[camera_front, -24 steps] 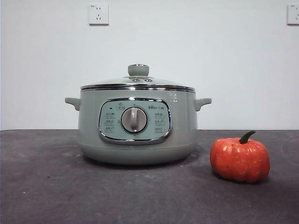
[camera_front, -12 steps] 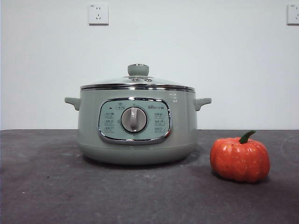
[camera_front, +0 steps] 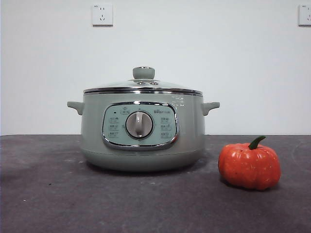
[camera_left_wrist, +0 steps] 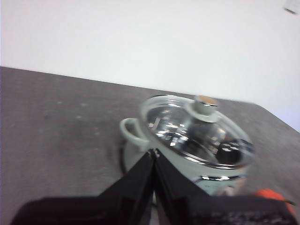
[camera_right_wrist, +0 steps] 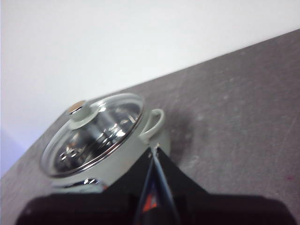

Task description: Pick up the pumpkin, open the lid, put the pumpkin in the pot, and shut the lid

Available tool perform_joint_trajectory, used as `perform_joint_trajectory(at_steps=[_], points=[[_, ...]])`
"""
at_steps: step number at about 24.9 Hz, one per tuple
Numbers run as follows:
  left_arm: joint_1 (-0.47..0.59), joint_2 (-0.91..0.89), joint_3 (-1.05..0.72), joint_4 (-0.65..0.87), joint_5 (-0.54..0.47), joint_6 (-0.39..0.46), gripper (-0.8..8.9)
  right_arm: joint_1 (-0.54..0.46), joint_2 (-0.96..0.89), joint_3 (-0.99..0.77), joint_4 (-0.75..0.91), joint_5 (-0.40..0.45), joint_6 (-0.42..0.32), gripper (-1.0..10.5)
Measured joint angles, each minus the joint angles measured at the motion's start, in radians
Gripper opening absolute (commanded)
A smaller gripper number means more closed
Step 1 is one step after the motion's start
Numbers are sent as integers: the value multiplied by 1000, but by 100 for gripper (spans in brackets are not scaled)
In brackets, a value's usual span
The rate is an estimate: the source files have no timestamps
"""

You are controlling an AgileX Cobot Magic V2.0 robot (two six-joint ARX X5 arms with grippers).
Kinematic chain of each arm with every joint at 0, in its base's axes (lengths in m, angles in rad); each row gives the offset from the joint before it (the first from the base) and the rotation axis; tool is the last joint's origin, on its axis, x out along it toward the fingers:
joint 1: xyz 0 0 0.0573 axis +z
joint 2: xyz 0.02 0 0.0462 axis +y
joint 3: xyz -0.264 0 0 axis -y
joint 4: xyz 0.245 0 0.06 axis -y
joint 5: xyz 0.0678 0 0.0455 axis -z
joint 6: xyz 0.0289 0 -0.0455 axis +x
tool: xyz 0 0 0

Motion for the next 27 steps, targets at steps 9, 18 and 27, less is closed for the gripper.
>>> perform_joint_trajectory(at_steps=[9, 18, 27], points=[[0, 253, 317, -264, 214, 154, -8, 0, 288, 418, -385, -157, -198, -12], [0, 380, 495, -546, 329, 314, -8, 0, 492, 708, -780, -202, -433, -12], [0, 386, 507, -643, 329, 378, 140, 12, 503, 715, -821, -202, -480, 104]])
